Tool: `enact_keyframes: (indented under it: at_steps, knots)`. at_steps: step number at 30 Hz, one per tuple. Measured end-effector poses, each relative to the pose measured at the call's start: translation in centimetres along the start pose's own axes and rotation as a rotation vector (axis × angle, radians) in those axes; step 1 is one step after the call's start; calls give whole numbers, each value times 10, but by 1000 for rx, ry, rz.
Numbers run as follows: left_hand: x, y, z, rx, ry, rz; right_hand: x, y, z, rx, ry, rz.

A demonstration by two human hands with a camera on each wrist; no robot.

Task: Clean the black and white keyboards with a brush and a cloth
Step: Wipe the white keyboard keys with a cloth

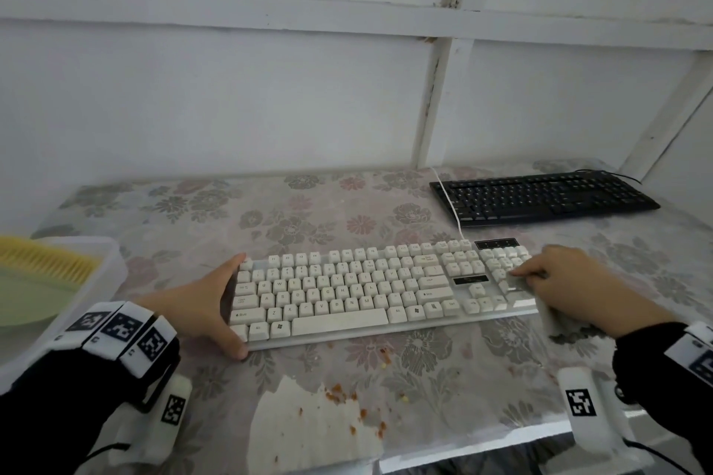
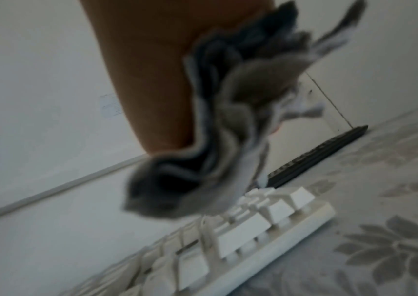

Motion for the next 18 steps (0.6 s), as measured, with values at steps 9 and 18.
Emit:
enact_keyframes:
  at_steps: [9, 18]
  knots:
    - [-3, 0, 1, -1, 4, -5, -8, 13, 8, 34, -81, -47]
    - [-3, 1, 2, 2, -5, 12, -25, 5, 6, 13, 90, -32]
Point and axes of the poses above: each hand's wrist, its own z-axis away from the middle knuckle, its own y-axis out of the palm, x = y × z, the point moved 1 cm from there along -z, towards the middle knuckle, and after that the axes turned 14 degrees about -x, right-handed, at the moved point
